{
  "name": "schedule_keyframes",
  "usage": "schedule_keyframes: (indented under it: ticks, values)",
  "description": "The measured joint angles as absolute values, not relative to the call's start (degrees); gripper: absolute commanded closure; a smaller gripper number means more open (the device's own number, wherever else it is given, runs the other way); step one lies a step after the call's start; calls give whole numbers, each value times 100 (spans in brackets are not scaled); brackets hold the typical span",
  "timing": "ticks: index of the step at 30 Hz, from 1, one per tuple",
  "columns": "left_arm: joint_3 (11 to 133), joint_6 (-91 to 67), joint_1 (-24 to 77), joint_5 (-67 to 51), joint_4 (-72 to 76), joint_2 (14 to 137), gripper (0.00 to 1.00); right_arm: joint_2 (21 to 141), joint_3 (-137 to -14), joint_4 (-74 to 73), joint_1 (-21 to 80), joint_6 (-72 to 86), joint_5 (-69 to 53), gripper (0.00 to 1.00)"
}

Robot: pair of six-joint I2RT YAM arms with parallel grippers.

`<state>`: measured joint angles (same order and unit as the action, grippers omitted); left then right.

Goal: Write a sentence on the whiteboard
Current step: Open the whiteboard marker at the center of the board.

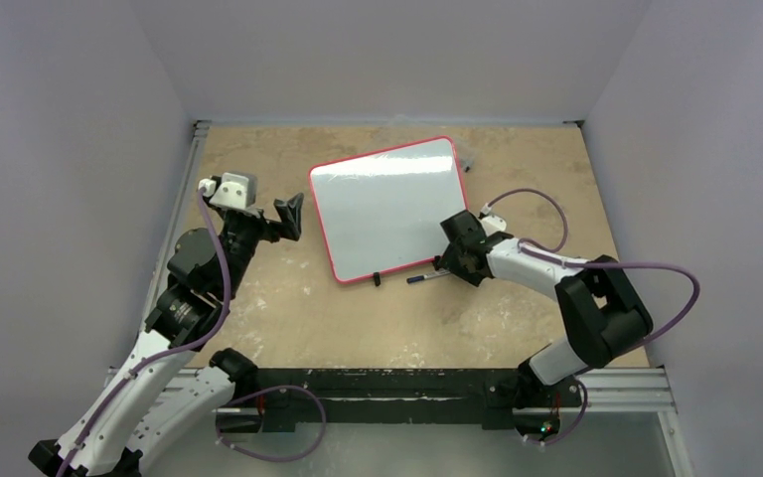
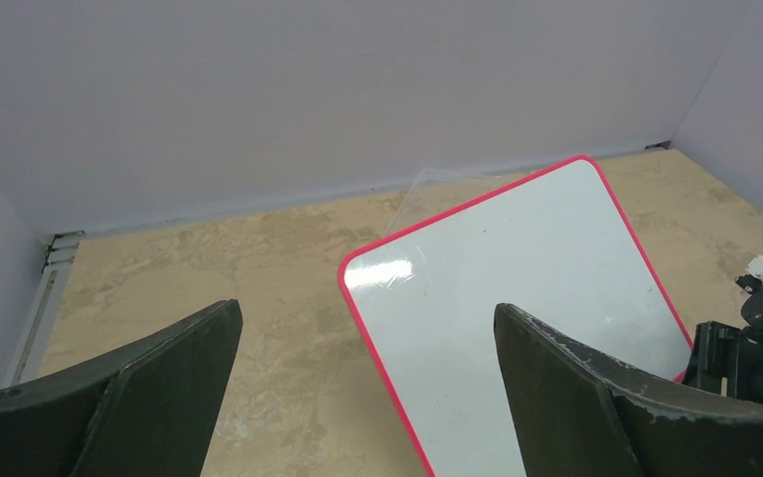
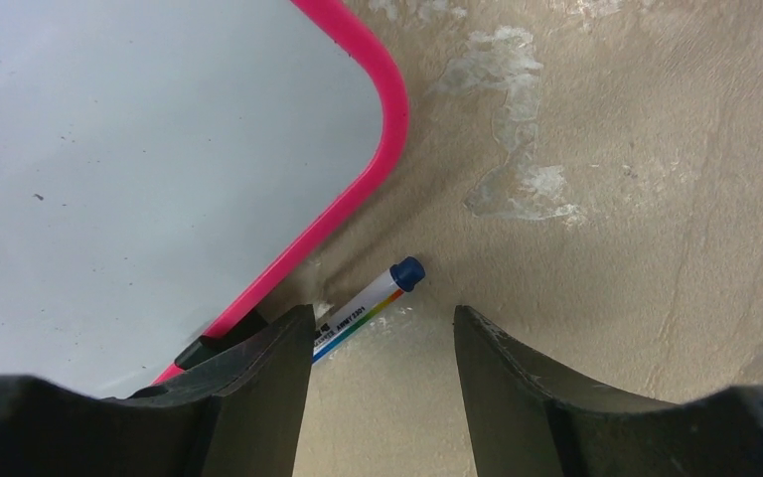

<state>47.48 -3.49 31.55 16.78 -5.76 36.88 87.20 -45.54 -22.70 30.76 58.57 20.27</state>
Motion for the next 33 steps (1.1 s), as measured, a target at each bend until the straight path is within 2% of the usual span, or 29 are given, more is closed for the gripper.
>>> schedule_keyframes:
  ticks: [5, 10, 12, 19, 21, 25, 26, 30, 33]
  values:
    - [4748, -349, 3155, 1671, -576, 3688, 0, 8809, -4624, -2265, 3085, 5854, 2108, 49]
    - [4748, -349, 3155, 1671, -576, 3706, 0, 8875, -4670, -2274, 3094, 5839, 2165, 69]
    - [4748, -349, 3155, 1671, -576, 3708, 0, 8882, -4670, -2287, 3103, 5830, 2163, 74]
    - [4748, -349, 3155, 1669, -576, 3719, 0, 8842, -4595, -2250, 3114, 5765, 2163, 80]
    - [4748, -346, 3155, 1669, -576, 3728, 0, 8750, -4495, -2222, 3114, 5752, 2161, 80]
    - [4748, -349, 3155, 1660, -576, 3739, 0, 8589, -4348, -2222, 3114, 5710, 2150, 55]
    - [4748, -349, 3155, 1649, -576, 3739, 0, 8569, -4333, -2202, 3114, 5693, 2145, 52]
    - [4748, -349, 3155, 1612, -576, 3752, 0, 8549, -4305, -2051, 3133, 5570, 2082, 55]
    - [4748, -349, 3155, 1597, -576, 3771, 0, 8552, -4283, -1994, 3138, 5459, 2049, 67]
